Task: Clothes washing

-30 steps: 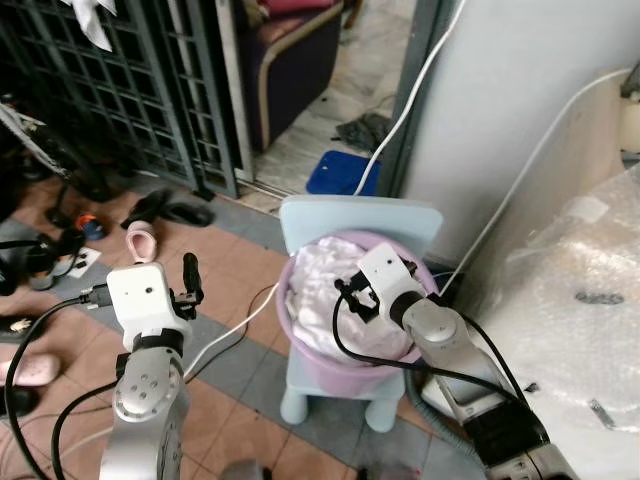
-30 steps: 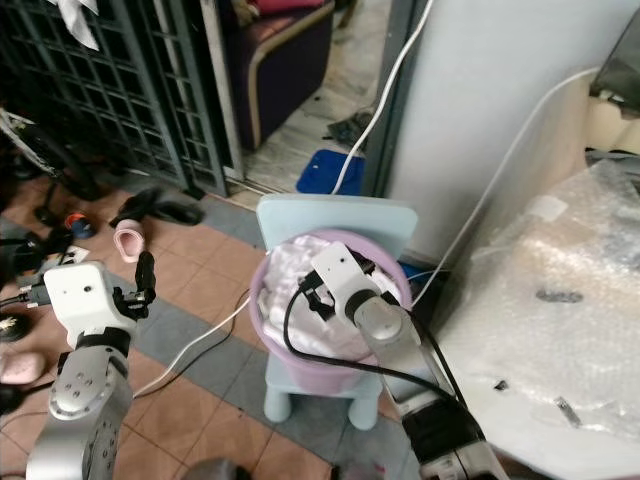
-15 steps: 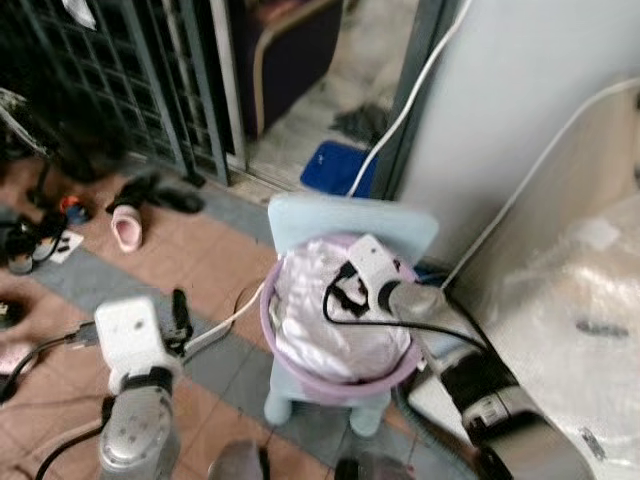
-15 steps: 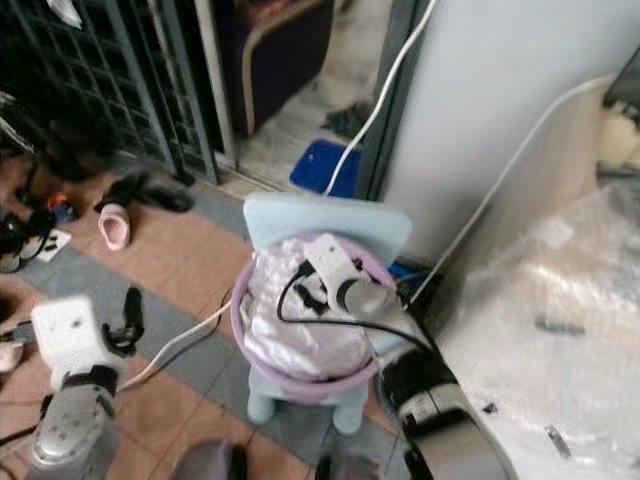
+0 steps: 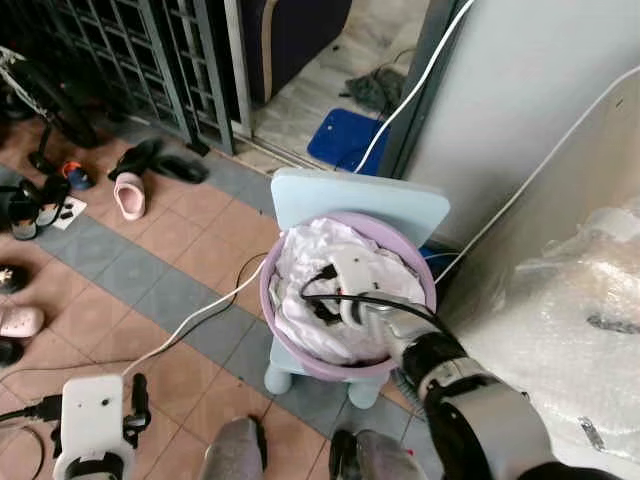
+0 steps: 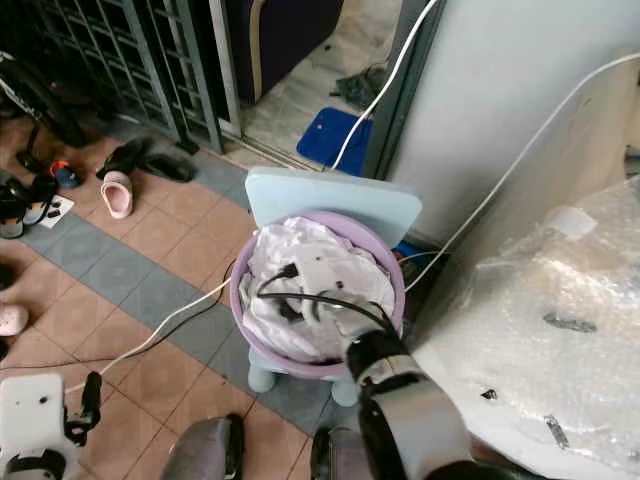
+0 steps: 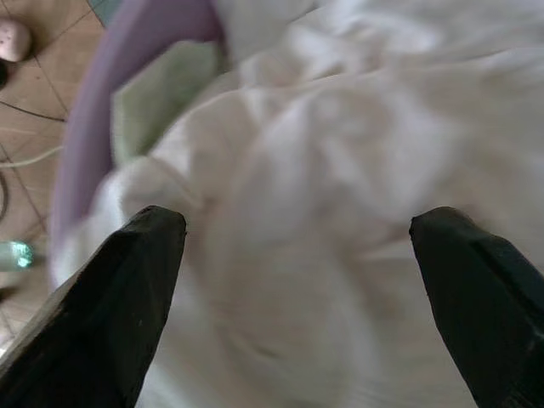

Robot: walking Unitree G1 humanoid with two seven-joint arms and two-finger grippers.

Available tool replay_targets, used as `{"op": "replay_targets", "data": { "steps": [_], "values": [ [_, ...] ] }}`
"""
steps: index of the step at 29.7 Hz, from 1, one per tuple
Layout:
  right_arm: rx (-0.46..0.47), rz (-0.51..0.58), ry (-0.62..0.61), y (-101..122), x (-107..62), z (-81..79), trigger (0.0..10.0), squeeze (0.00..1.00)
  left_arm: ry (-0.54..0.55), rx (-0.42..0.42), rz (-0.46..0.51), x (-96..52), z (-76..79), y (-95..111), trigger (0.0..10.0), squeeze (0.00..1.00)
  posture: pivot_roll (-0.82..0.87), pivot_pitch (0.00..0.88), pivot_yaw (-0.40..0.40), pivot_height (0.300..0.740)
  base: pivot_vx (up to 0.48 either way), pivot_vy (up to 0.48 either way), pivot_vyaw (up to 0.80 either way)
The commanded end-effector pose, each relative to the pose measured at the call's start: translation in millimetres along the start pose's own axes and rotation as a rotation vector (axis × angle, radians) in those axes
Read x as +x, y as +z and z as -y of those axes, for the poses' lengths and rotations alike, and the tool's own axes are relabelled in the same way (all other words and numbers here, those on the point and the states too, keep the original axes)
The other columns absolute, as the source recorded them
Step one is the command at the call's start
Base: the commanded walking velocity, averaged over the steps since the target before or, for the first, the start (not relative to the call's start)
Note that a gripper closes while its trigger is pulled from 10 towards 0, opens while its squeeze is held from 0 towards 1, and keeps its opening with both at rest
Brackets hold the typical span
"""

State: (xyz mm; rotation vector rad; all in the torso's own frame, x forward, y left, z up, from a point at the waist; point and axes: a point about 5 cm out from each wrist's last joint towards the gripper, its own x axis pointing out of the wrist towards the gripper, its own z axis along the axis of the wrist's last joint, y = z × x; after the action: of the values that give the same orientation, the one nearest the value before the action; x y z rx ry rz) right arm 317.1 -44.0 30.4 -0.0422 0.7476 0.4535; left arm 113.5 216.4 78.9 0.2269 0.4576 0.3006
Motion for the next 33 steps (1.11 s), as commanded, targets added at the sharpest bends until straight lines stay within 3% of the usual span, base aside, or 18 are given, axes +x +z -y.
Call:
{"op": "replay_targets", "data": {
  "steps": [1,2,3,8,13,25,29,33],
  "values": [
    [0.048,-0.026,-0.016,-10,2.7,-6.8,10.0,0.0,0.001,0.025,0.008,-4.0,-4.4,5,10.0,0.0,0.31,0.239,-0.043,0.74,0.0,0.0,0.0],
    [0.053,-0.031,-0.008,-12,4.1,-14.1,4.3,0.0,-0.003,0.029,0.012,-5.6,-5.5,6,10.0,0.0,0.32,0.244,-0.038,0.74,0.0,0.0,0.0],
    [0.057,-0.034,-0.01,-13,5.0,-18.1,0.0,0.0,-0.006,0.029,0.016,-5.9,-5.9,8,10.0,0.0,0.33,0.246,-0.038,0.74,0.0,0.0,0.0],
    [0.065,-0.017,-0.039,-10,6.8,-28.0,0.0,0.0,-0.02,0.028,0.032,-7.9,-5.6,14,10.0,0.0,0.33,0.252,-0.032,0.74,0.0,0.0,0.0],
    [0.071,-0.015,-0.044,-10,6.9,-27.8,0.0,0.0,-0.03,0.017,0.04,-7.3,-1.7,17,10.0,0.0,0.33,0.247,-0.034,0.74,0.0,0.0,0.0],
    [0.033,-0.052,-0.083,-26,4.8,-8.9,0.0,0.0,-0.061,-0.02,0.06,-1.1,12.7,24,10.0,0.0,0.3,0.236,-0.055,0.74,0.0,0.0,0.0],
    [0.024,-0.046,-0.075,-24,5.2,-11.2,0.0,0.0,-0.18,-0.01,0.083,1.6,27.8,28,10.0,0.0,0.29,0.226,-0.058,0.74,0.0,0.0,0.0],
    [0.022,-0.031,-0.067,-19,5.1,-11.2,0.0,0.0,-0.355,0.007,0.038,1.5,47.2,24,10.0,0.0,0.27,0.211,-0.059,0.74,0.0,0.0,0.0]
  ]
}}
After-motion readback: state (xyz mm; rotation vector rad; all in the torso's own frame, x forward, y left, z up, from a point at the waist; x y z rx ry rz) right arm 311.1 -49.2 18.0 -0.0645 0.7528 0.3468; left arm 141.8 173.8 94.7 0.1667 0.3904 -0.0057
